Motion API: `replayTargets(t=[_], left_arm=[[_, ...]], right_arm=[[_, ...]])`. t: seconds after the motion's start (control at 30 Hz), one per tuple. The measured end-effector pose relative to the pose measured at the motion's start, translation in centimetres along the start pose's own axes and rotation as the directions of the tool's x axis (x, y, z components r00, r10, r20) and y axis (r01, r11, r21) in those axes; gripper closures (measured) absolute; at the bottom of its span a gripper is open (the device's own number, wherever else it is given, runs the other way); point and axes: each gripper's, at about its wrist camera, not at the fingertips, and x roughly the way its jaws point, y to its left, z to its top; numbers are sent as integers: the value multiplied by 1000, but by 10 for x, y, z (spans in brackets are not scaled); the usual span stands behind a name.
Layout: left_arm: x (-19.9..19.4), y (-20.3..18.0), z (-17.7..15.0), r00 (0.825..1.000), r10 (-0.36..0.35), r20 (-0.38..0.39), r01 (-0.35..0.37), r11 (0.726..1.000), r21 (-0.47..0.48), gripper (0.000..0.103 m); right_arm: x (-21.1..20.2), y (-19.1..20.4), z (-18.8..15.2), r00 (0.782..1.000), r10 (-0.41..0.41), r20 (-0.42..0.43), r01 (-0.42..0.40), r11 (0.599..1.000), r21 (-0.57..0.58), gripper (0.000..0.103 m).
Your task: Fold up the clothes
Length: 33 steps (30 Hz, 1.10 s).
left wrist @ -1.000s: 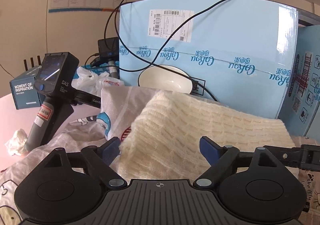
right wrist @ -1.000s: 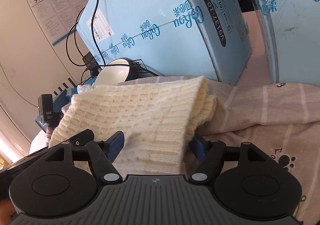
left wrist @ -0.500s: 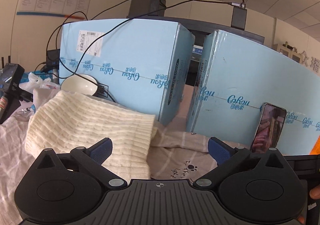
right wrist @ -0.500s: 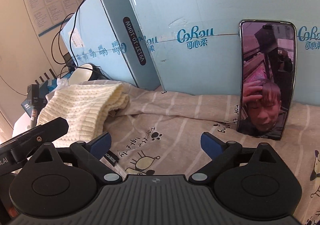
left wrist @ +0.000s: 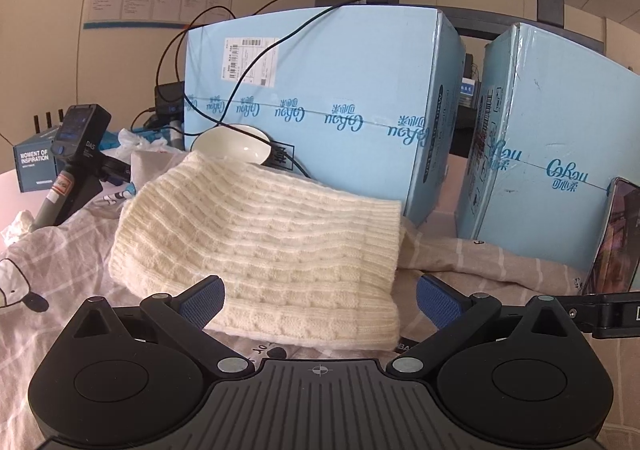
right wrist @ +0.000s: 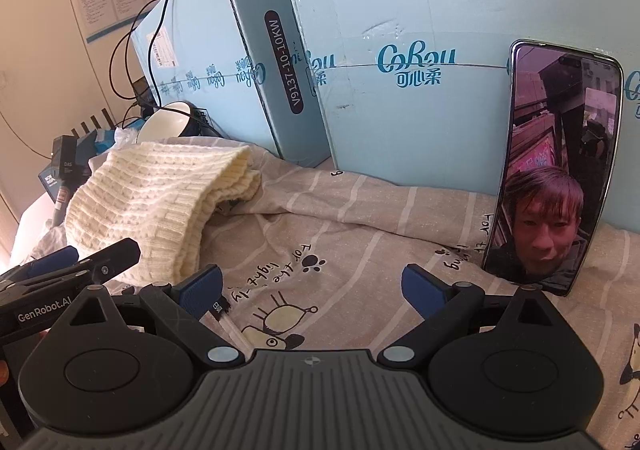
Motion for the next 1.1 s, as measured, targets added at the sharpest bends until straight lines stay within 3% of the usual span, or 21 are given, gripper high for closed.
replayTargets(t=[0.73, 1.1], left_arm=[[-1, 1, 0, 1000, -14, 5, 14, 1000, -14, 0], [-1, 5, 0, 1000, -19, 7, 19, 999, -29, 0]], right_arm=[[4, 7, -3, 1000, 25, 11, -25, 1000, -2, 6], [12, 11, -5, 1000, -6, -1, 6, 1000, -19, 6]])
